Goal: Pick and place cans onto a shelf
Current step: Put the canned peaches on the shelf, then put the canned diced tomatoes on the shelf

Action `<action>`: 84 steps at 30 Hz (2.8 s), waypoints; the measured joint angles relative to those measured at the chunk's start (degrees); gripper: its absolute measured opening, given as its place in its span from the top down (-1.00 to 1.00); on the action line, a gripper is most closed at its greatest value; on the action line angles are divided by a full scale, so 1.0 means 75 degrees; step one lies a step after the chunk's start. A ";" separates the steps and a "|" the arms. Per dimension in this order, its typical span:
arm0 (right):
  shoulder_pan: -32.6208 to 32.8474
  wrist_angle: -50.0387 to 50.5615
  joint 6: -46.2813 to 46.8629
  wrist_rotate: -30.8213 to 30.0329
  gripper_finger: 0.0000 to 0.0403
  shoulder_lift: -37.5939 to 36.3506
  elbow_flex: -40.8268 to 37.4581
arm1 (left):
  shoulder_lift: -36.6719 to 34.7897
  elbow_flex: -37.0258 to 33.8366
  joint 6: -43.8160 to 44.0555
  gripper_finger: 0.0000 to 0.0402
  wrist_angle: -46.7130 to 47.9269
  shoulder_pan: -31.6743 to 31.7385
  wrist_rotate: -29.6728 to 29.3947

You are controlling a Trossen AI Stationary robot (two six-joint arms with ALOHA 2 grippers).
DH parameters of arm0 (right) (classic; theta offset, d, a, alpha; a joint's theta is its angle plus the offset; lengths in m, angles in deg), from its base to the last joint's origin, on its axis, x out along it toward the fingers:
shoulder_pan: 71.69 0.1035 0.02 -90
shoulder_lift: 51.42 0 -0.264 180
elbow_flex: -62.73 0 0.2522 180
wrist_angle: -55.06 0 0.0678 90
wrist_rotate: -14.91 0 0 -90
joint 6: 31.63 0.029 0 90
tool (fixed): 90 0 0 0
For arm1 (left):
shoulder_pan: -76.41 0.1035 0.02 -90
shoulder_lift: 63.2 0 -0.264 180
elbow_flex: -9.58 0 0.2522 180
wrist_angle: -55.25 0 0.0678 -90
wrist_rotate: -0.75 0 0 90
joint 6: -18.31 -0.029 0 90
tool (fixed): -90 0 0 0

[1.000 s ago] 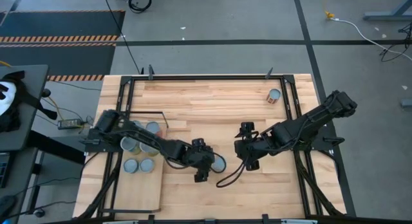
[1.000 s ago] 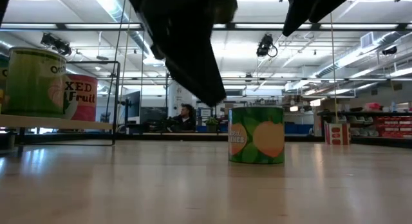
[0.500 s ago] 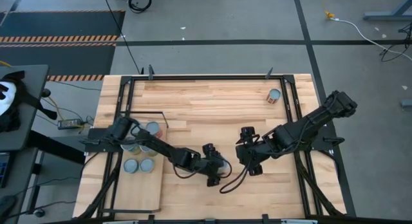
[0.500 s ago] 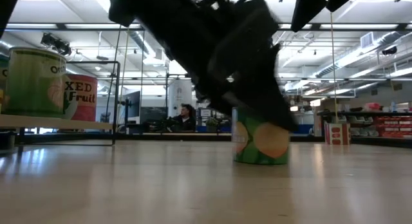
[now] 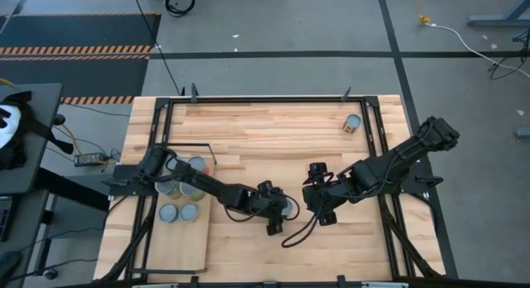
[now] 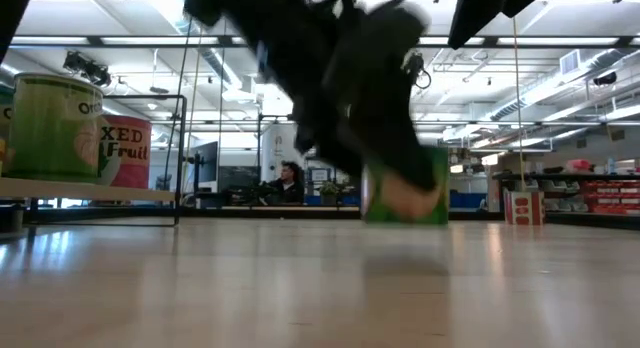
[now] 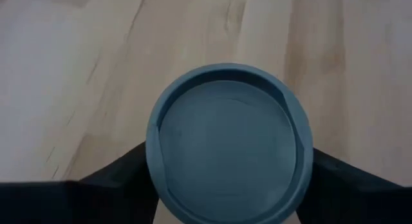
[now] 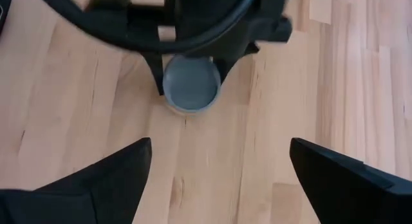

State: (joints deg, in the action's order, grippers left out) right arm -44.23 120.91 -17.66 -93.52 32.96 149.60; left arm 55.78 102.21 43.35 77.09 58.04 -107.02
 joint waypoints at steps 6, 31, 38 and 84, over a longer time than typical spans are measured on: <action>-0.0002 -0.0210 0.0360 0.0034 -0.86 0.0000 0.0000 | -0.0795 0.0939 0.0850 -0.34 0.2860 -0.0274 0.0384; -0.0735 -0.1877 0.0042 0.0685 -0.86 0.0003 0.0000 | -0.2975 0.0714 1.3915 -0.34 1.0239 -0.5682 0.1671; -0.0793 -0.1909 0.0479 0.1078 -0.86 0.0003 0.0000 | -0.2967 -0.0222 1.4157 -0.34 0.9239 -0.6021 0.2226; -0.4541 0.2432 0.2197 -0.1085 -0.79 -0.0877 -0.1337 | -0.6215 0.0138 0.8312 -0.75 0.7040 -0.3337 -0.3777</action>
State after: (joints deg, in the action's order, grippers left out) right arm -78.28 139.15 -1.18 -101.66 26.38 139.57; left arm 9.17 103.24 105.69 129.89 33.01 -135.35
